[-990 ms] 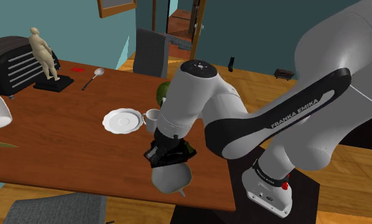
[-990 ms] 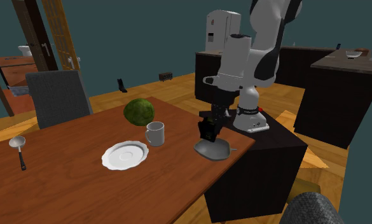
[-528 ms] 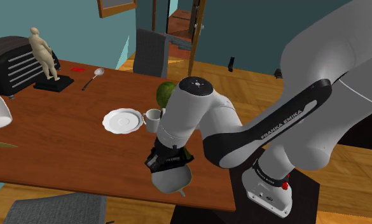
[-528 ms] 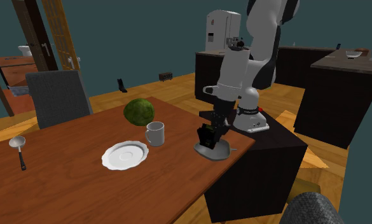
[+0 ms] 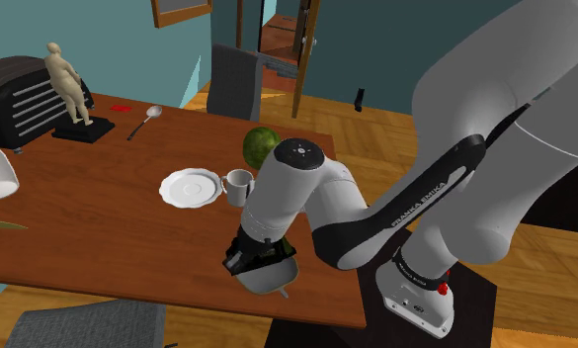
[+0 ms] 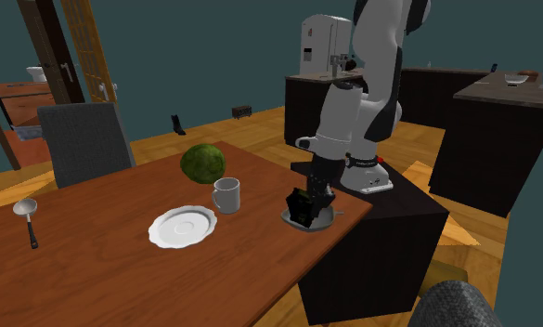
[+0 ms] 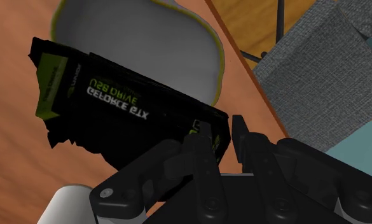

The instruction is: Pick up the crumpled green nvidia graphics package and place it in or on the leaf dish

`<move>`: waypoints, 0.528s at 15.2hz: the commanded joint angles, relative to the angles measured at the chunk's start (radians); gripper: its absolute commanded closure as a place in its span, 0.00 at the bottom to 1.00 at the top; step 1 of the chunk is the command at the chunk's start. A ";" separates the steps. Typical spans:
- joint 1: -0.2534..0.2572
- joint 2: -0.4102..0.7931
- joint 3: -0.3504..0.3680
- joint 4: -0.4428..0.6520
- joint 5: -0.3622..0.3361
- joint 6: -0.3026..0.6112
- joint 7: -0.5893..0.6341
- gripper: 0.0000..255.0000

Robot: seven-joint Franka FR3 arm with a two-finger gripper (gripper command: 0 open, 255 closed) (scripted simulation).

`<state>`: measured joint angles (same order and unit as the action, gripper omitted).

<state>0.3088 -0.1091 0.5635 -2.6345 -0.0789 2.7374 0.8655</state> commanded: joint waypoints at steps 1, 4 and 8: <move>-0.002 0.004 -0.001 -0.008 -0.002 0.001 0.002 1.00; -0.003 0.004 -0.001 -0.008 -0.002 0.001 0.001 1.00; -0.003 0.004 -0.001 -0.007 -0.002 0.000 0.000 0.00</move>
<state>0.3059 -0.1053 0.5628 -2.6402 -0.0810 2.7379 0.8659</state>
